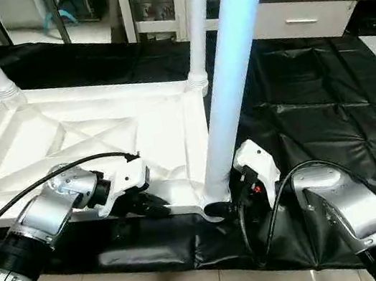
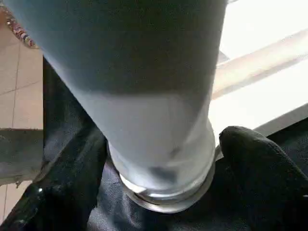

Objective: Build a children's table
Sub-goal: Rotate leg to tighten

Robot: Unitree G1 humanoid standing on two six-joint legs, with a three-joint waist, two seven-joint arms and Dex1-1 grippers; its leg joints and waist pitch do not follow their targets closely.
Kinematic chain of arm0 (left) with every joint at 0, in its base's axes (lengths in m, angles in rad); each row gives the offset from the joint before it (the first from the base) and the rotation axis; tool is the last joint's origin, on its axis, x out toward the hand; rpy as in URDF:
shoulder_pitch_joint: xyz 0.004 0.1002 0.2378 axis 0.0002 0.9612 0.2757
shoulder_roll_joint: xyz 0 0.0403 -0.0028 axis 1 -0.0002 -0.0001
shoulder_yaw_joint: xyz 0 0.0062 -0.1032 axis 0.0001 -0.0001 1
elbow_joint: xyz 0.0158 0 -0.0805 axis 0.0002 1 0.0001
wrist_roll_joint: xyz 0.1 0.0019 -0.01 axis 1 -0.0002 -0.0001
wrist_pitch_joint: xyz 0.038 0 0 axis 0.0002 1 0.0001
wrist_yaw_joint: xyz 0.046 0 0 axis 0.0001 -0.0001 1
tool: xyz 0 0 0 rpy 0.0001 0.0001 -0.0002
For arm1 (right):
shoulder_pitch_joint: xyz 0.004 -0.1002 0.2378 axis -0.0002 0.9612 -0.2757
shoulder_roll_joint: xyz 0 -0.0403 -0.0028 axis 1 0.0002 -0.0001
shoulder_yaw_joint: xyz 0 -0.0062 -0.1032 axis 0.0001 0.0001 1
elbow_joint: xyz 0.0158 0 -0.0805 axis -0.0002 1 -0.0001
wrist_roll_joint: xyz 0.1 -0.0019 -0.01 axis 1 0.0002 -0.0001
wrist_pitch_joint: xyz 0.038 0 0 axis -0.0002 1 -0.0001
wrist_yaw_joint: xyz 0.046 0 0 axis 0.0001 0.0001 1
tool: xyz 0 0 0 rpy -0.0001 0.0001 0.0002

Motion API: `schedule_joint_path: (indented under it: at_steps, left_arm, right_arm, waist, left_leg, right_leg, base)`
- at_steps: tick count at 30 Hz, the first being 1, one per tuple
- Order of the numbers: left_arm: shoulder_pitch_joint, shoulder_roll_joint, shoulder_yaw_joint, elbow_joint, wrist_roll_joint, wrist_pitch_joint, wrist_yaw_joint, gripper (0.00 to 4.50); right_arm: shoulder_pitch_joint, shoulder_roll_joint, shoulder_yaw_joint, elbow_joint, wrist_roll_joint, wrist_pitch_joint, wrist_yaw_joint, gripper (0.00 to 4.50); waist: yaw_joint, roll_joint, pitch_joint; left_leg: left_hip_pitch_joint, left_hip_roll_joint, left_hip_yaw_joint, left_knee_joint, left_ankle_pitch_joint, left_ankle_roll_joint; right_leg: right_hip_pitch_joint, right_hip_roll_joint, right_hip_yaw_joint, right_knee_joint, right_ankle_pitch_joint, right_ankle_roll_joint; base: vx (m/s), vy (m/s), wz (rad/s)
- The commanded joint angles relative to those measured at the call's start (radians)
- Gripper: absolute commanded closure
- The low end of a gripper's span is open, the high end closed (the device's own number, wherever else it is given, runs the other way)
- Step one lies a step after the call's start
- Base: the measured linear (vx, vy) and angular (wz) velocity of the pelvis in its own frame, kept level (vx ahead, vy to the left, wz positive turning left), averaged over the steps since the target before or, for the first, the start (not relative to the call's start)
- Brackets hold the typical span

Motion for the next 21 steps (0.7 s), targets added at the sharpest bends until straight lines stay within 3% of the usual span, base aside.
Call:
schedule_joint_path:
  at_steps: [1,10,21]
  left_arm:
    - [0.016,-0.009,-0.025,-0.007,0.000,0.004,-0.018,4.50]
    - [0.019,-0.010,-0.028,-0.012,-0.003,0.010,-0.018,4.50]
    - [0.022,-0.012,-0.020,-0.009,-0.004,0.021,-0.001,4.50]
  right_arm:
    - [0.006,-0.004,0.001,-0.014,0.002,0.002,0.014,0.87]
    - [0.010,-0.001,0.003,-0.008,0.001,-0.005,0.026,1.56]
    - [-0.011,0.071,-0.016,0.071,-0.037,-0.031,-0.076,1.75]
  waist:
    - [0.003,-0.010,-0.067]
    - [0.004,-0.010,-0.068]
    - [-0.002,-0.011,-0.064]
  left_leg:
    - [0.013,0.048,-0.017,-0.062,-0.099,0.091]
    - [0.013,0.047,-0.017,-0.059,-0.100,0.093]
    - [0.011,0.046,-0.019,-0.061,-0.144,0.068]
  right_leg:
    - [0.058,-0.062,0.050,-0.048,-0.088,-0.268]
    - [0.059,-0.060,0.050,-0.045,-0.081,-0.271]
    - [0.055,-0.061,0.050,-0.053,-0.158,-0.250]
  base:
    - [0.000,0.000,0.00]
    - [0.000,0.000,0.00]
    - [0.000,0.000,0.00]
